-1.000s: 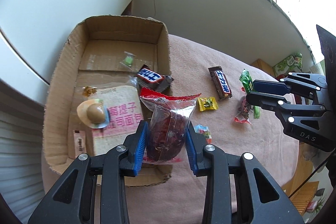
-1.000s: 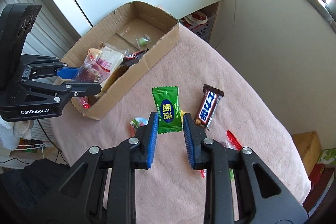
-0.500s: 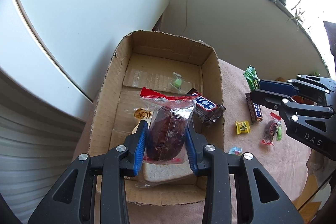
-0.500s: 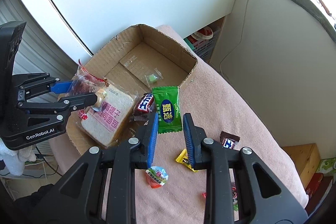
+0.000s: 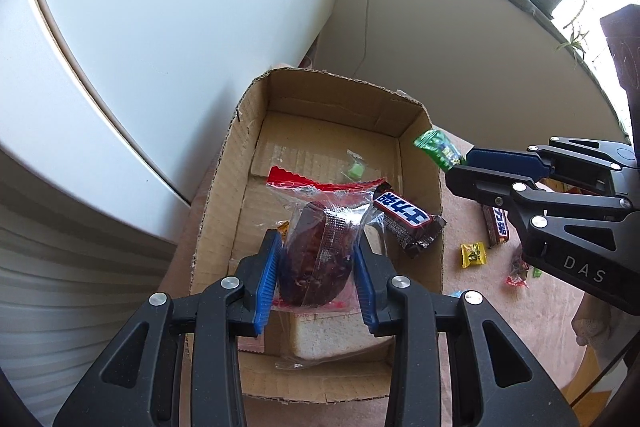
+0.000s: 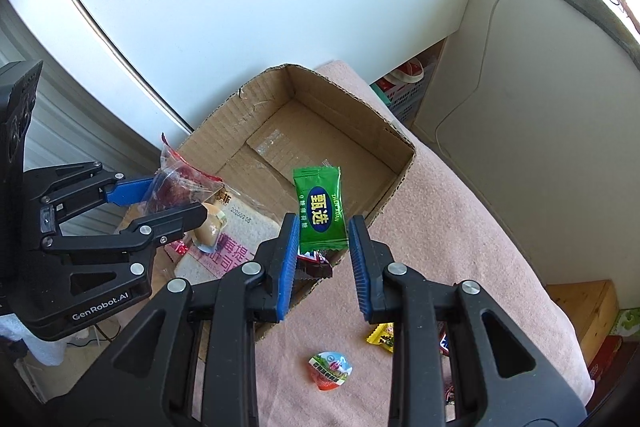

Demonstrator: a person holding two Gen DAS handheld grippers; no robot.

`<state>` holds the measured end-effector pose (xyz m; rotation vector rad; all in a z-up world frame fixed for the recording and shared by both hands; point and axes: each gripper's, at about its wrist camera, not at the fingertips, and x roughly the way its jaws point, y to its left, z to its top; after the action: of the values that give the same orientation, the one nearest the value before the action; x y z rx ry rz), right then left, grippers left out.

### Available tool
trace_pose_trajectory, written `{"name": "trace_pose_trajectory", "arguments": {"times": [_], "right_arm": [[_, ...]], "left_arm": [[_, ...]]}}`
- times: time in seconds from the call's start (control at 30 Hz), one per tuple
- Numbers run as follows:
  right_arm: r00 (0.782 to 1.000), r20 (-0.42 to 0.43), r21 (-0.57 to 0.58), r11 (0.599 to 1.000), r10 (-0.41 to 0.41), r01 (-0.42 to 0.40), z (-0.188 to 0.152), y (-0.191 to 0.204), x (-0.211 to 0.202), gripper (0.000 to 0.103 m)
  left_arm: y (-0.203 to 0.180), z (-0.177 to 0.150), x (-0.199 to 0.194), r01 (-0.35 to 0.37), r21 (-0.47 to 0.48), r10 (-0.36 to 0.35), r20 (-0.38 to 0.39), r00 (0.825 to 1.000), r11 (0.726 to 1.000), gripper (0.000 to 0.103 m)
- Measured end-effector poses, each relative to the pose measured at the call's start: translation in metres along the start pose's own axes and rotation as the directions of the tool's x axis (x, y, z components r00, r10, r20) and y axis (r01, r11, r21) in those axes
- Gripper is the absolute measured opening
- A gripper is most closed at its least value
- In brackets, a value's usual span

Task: Organize snacks
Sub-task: 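Carry both snacks into the box and open both tools, then grasp the red-wrapped candy bag with the left tool while the right tool grasps the clear green candy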

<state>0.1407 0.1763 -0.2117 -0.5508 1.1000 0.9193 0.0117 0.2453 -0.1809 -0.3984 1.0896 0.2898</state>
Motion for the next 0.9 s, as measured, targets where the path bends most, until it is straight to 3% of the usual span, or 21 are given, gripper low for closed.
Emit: {"name": "trace_pose_trajectory", "arguments": {"times": [0.07, 0.13, 0.2, 0.23, 0.9], "right_arm": [[1.0, 0.004, 0.008, 1.0, 0.003, -0.003, 0.003, -0.001, 0.0, 0.026], [1.0, 0.009, 0.017, 1.0, 0.006, -0.006, 0.005, -0.001, -0.001, 0.036], [1.0, 0.02, 0.024, 1.0, 0.004, -0.005, 0.006, -0.002, -0.003, 0.062], [0.999, 0.032, 0.026, 1.0, -0.001, 0.0, 0.006, -0.002, -0.005, 0.068], [0.999, 0.04, 0.103, 0.994, -0.026, 0.022, -0.009, -0.028, -0.015, 0.07]], "left_arm": [[0.001, 0.001, -0.001, 0.0, -0.002, 0.0, 0.006, 1.0, 1.0, 0.036], [0.002, 0.002, -0.002, 0.003, 0.003, -0.003, 0.008, 1.0, 1.0, 0.044], [0.002, 0.003, -0.004, -0.008, 0.005, 0.008, 0.013, 1.0, 1.0, 0.058], [0.001, 0.003, -0.004, -0.017, 0.009, 0.017, 0.016, 1.0, 1.0, 0.058], [-0.021, -0.001, -0.013, -0.048, 0.056, 0.046, 0.034, 0.998, 0.997, 0.058]]}}
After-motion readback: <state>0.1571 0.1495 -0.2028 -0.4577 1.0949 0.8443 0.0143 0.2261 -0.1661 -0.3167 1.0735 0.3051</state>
